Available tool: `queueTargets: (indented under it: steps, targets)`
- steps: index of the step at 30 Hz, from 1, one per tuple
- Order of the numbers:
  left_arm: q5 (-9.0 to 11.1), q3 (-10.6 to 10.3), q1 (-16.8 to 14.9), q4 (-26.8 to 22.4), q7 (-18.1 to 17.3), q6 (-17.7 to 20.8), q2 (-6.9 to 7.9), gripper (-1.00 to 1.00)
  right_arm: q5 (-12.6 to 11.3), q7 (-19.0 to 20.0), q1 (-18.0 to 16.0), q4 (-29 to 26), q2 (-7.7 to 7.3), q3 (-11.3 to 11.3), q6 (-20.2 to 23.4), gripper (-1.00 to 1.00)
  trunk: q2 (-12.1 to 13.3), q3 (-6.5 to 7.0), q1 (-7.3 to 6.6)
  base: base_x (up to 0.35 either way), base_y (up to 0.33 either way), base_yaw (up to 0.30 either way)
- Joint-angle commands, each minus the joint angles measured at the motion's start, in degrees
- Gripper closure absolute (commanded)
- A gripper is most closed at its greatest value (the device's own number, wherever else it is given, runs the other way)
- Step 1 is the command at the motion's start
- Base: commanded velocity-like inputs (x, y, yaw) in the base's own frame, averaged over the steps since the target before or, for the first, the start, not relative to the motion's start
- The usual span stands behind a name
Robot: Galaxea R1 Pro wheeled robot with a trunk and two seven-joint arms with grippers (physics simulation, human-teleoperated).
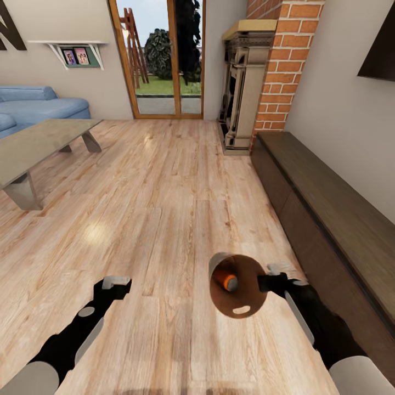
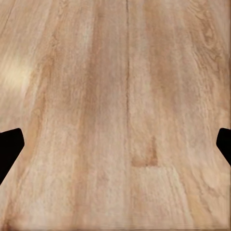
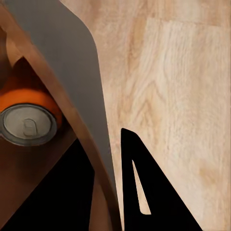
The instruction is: Put the three can of soda from the living room inside the tash can in the kitchen.
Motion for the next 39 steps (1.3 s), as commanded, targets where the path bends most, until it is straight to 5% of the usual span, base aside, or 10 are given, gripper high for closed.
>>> queueTargets:
  steps: [1, 6, 7, 12, 15, 20, 22, 39]
  targets:
    - [0.0, 0.0, 0.3, -0.1, 0.0, -0.2, 0.01, -1.0, -0.4, 0.2, 0.9, -0.2, -0.02, 0.0, -1.8, 1.0, 0.0, 0.01, -0.01, 0.0, 0.0, 0.0]
    - [0.0, -0.1, 3.8, -1.0, -0.2, -2.8, 0.01, -1.0, -0.5, 0.4, 7.3, 1.4, -0.94, -0.1, -14.8, 1.0, 0.0, 0.01, -0.01, 0.0, 0.0, 0.0]
    - [0.0, -0.1, 4.9, -1.5, -0.3, -3.7, -0.03, -1.0, -0.7, 0.4, 9.7, 2.7, -2.48, -0.2, -19.1, 1.0, 0.0, 0.01, -0.01, 0.0, 0.0, 0.0]
    - [0.0, -0.1, 7.4, -2.1, -0.3, -4.6, -0.11, -1.0, -0.9, 0.4, 13.4, 3.9, -4.9, -0.5, -26.5, 1.0, 0.0, 0.01, -0.01, 0.0, 0.0, 0.0]
    - [0.0, -0.1, 8.4, -2.1, -0.2, -4.7, -0.12, -1.0, -1.0, 0.3, 13.9, 4.1, -5.08, -2.3, -27.6, 1.0, 0.0, 0.01, -0.01, 0.0, 0.0, 0.0]
    - [0.1, 0.0, 9.1, -2.1, -0.2, -4.7, -0.15, -1.0, -1.1, 1.5, 14.8, 4.2, -4.86, -11.3, -28.3, 1.0, 0.0, 0.01, -0.01, 0.001, 0.0, 0.032]
    - [0.1, -0.1, 9.1, -2.0, -0.2, -4.7, -0.21, -1.0, -1.1, 3.5, 14.9, 4.2, -4.79, -12.9, -28.4, 1.0, 0.0, 0.01, -0.01, 0.046, 0.026, 0.157]
    - [0.2, -0.1, 9.2, -2.1, -0.4, -4.6, -0.3, -1.0, -1.1, 7.0, 15.8, 4.3, -5.16, -15.0, -28.7, 1.0, 0.0, 0.01, -0.01, 0.04, 0.258, 0.169]
